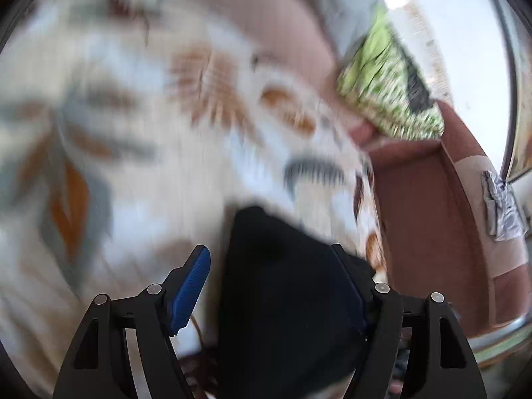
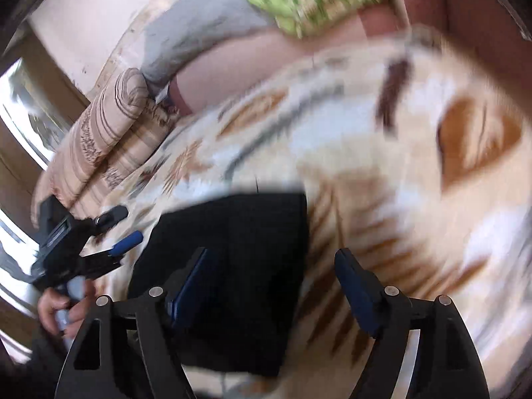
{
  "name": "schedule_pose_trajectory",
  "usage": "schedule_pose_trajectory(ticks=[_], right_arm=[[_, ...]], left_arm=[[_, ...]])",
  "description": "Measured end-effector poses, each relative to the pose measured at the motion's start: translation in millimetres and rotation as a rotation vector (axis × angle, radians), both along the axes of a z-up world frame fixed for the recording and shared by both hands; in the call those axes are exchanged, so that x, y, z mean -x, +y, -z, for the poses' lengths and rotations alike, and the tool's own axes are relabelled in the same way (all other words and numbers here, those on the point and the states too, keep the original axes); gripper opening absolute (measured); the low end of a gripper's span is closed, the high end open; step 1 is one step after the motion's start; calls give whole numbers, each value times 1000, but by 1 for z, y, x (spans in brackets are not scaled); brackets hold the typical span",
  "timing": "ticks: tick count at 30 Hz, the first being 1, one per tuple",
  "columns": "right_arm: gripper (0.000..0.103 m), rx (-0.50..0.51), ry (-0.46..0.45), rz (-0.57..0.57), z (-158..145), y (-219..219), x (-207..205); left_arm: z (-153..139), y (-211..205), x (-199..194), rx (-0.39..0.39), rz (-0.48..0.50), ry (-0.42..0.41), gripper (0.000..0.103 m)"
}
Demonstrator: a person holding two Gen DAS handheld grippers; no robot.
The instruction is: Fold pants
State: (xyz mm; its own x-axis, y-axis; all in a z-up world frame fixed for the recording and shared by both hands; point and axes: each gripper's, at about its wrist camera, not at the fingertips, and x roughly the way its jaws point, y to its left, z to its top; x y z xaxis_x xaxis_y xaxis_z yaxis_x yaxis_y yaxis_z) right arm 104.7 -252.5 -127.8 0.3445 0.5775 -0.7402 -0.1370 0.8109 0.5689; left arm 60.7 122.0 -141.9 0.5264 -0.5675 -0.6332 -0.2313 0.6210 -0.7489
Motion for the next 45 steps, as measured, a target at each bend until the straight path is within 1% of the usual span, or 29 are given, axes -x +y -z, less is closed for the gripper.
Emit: schedule_pose_trajectory(ticks=[1,2,5,7,9,10,12,13,14,15,17,19,23,24,25,27,28,29,30,32,34,36,38,39,40,41,43,44,45], right_arm=[[79,-15,3,-12,7,0,6],[79,-15,3,-12,7,0,6],[79,-51,-66,-15,5,-2,17],[78,-178,-89,-71,-1,2,24],[79,-174,-109,-78,-3,3,27],[79,-152,-130,-92,-4,6,30],[77,-124,-112,-104,6,10,30],[77,-135,-109,-94,5,10,29],[70,-141,-94,-79,4,8,27],[56,-147,-77,-68,4,7,25],[47,-159,-76,-81,3,6,23],[40,-156,-99,-99,-4,8,21],[38,-139,-143,-111,-16,15,5],[38,-141,-159,-100,-21,20,-14],[38,-141,-159,-100,-21,20,-14],[39,-132,-170,-72,-13,27,-41],[42,-120,-131,-65,-2,30,-49],[49,-95,-89,-59,7,34,-54],[53,-68,-40,-51,18,35,-56],[56,-117,-55,-12,18,29,-50],[58,-102,-48,5,12,25,-44],[60,-45,-92,34,-6,20,-36],[60,61,-217,49,-41,20,-24],[60,61,-217,49,-41,20,-24],[60,143,-347,19,-72,29,-13],[60,162,-382,-2,-80,35,-10],[60,204,-393,-115,-85,62,-14],[58,204,-393,-115,-85,62,-14],[58,290,-241,-235,-52,92,-25]], left_arm=[[10,-5,-4,44,38,46,71],[16,-11,-8,53,71,76,72],[12,-18,-10,11,97,53,79],[12,-18,-11,8,96,53,79],[12,-18,-13,10,90,49,79],[12,-19,-14,2,89,46,76],[9,-26,-22,-56,86,42,62],[5,-26,-21,-81,89,37,50],[2,-26,-20,-96,87,27,42],[-4,-25,-16,-110,93,13,39],[-13,-26,-13,-150,98,-15,26],[-25,-26,-13,-185,95,-71,24],[-58,-35,-30,-358,69,-249,24],[-62,-36,-32,-387,61,-278,24],[-64,-36,-36,-412,48,-301,26],[-55,-35,-44,-453,31,-260,36],[-48,-34,-47,-489,18,-212,44],[-39,-33,-50,-548,0,-142,46],[-36,-31,-50,-546,2,-121,47],[-40,-28,-45,-517,-9,-134,49],[-51,-32,-34,-550,-32,-190,48],[-68,-38,-17,-565,-48,-296,48],[-86,-50,3,-576,-23,-435,48],[-89,-58,9,-575,4,-477,49],[-87,-65,10,-558,47,-485,50],[-80,-69,7,-546,79,-450,50],[-46,-76,-13,-534,171,-260,48],[-31,-76,-19,-535,199,-181,46],[-23,-77,-21,-566,200,-148,46]])
